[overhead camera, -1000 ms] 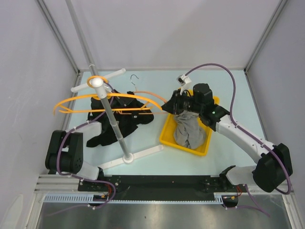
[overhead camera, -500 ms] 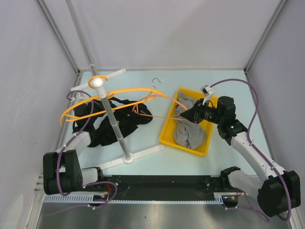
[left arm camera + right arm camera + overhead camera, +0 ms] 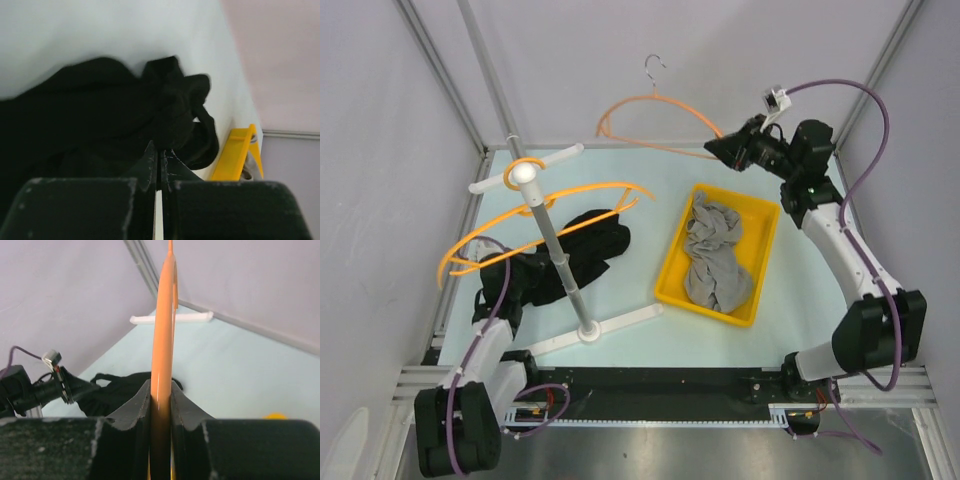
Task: Remove the tank top from the hanger
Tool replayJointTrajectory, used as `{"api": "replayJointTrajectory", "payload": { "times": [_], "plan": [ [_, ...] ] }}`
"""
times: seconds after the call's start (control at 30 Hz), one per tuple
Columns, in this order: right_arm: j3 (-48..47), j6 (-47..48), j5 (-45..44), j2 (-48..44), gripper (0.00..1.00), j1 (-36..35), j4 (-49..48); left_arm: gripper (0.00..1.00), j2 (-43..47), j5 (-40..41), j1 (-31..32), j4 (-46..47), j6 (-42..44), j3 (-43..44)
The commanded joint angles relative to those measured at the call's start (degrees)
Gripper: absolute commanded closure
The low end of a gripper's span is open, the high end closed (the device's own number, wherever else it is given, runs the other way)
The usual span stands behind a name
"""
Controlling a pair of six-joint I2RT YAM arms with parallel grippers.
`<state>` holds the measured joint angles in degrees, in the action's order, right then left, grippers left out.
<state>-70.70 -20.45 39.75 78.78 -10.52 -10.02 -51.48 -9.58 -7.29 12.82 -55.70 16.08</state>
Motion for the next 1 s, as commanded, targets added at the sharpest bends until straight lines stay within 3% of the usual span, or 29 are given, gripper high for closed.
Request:
{"api": "replayJointTrajectory", "payload": {
  "times": [0.0, 0.13, 0.33, 0.6, 0.73, 0.97],
  "plan": [
    [-11.11, 2.26, 6.74, 7.6, 1.0, 0.07, -7.73, 1.0, 4.98, 1.32, -0.36, -5.08, -3.72, -2.8],
    [-19.28, 1.37, 11.84, 13.58, 1.0, -2.21, -9.41, 1.0, 8.59, 3.25, -0.27, -9.65, -3.45, -2.37],
    [-39.14, 12.07, 12.73, 24.03, 1.0, -13.27, 6.92, 1.0, 10.61, 0.97, -0.36, -12.38, -5.82, -2.19],
    [-63.56, 19.12, 11.67, 37.4, 1.0, -21.64, 22.84, 1.0, 16.32, 1.32, -0.36, -16.68, -3.28, -1.93],
    [-69.39, 19.48, 13.16, 41.71, 1.0, -24.01, 23.56, 1.0, 17.9, 1.76, -0.27, -18.09, -2.66, -1.92],
    [-68.78, 16.23, 13.34, 41.1, 1.0, -25.25, 16.26, 1.0, 19.58, 2.02, -0.27, -19.59, -2.66, -2.1]
  ]
}}
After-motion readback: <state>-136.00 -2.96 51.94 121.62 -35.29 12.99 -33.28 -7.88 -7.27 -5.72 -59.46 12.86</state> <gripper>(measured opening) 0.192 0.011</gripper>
